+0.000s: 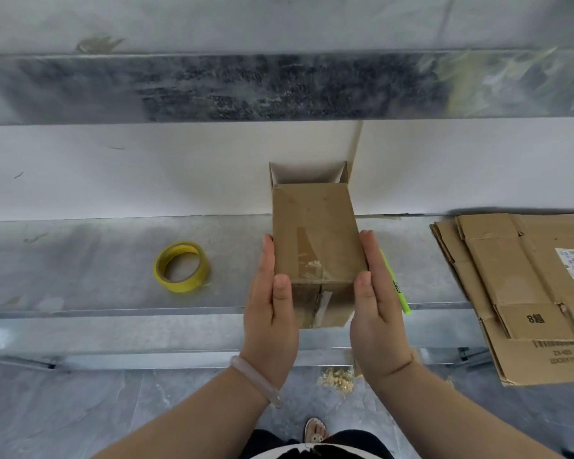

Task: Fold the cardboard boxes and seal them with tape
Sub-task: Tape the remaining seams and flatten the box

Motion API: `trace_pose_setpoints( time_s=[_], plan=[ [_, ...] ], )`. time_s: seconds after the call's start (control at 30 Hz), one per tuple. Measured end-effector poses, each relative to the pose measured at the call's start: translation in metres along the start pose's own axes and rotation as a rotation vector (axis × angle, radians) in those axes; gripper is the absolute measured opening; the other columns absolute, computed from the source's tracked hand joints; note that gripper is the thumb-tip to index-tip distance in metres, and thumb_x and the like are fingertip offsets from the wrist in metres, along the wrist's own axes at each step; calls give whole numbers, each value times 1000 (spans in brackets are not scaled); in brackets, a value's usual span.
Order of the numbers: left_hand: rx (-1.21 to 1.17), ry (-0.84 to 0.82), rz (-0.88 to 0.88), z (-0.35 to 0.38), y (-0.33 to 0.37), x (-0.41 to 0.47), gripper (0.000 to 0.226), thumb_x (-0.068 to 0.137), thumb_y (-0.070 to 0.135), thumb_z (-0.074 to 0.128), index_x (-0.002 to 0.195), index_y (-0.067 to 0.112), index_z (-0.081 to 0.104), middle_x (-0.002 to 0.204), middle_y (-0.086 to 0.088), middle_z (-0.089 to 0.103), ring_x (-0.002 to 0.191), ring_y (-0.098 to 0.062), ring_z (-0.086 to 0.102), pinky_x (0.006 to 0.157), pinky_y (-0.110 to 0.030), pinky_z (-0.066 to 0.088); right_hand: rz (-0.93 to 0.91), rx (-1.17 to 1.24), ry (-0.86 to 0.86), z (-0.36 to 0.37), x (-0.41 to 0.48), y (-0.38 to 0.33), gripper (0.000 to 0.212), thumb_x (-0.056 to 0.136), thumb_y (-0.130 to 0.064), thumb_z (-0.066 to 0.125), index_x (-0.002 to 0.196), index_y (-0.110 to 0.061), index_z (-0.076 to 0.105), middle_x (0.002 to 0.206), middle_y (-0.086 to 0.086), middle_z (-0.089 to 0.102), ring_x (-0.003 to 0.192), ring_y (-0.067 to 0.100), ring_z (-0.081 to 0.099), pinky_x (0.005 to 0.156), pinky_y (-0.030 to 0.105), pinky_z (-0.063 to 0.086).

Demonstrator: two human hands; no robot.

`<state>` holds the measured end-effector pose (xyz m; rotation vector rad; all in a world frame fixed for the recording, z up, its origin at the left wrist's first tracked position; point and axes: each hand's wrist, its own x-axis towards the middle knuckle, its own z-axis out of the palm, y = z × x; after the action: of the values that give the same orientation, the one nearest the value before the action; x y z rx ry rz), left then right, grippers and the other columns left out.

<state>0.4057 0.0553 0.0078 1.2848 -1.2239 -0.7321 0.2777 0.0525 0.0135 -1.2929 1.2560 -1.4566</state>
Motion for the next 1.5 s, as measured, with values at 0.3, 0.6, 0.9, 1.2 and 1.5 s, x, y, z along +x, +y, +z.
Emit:
trace_pose_setpoints(
  time_s=[0.3,0.6,0.9,1.2,1.5],
  plan=[
    [93,93,-67,11,16,11,55,85,35,69,133,27,45,131,7,45,115,12,42,85,0,36,198,80,77,15,8,-12,65,86,-18,71,142,-32,41,114,-18,65,103,-1,64,81,19,54],
    [-74,69,-132,10,9,4,46,100,33,34,146,28,31,142,22,39,127,15,37,97,-2,32,215,90,116,10,7,-5,39,104,-21,39,141,-33,45,120,-32,53,104,-25,50,81,-1,41],
    [155,-99,142,-9,-17,-3,72,98,57,26,152,10,16,153,4,33,138,-11,36,110,-27,36,34,-47,-88,-4,-2,16,60,93,-63,37,147,-37,27,141,-33,43,135,0,40,107,19,37],
    [419,-258,404,-44,6,14,78,90,64,41,151,22,18,152,-9,24,133,-3,32,103,-19,40,21,-38,-114,-14,1,-32,41,99,-53,31,138,-44,38,141,-20,49,131,-4,44,106,18,40],
    [384,12,248,-66,31,18,38,95,41,37,120,27,61,119,5,66,114,9,51,98,-10,38,-382,-647,-431,-18,32,-74,66,84,-46,55,144,-44,28,146,-21,37,133,0,37,110,37,39]
  ],
)
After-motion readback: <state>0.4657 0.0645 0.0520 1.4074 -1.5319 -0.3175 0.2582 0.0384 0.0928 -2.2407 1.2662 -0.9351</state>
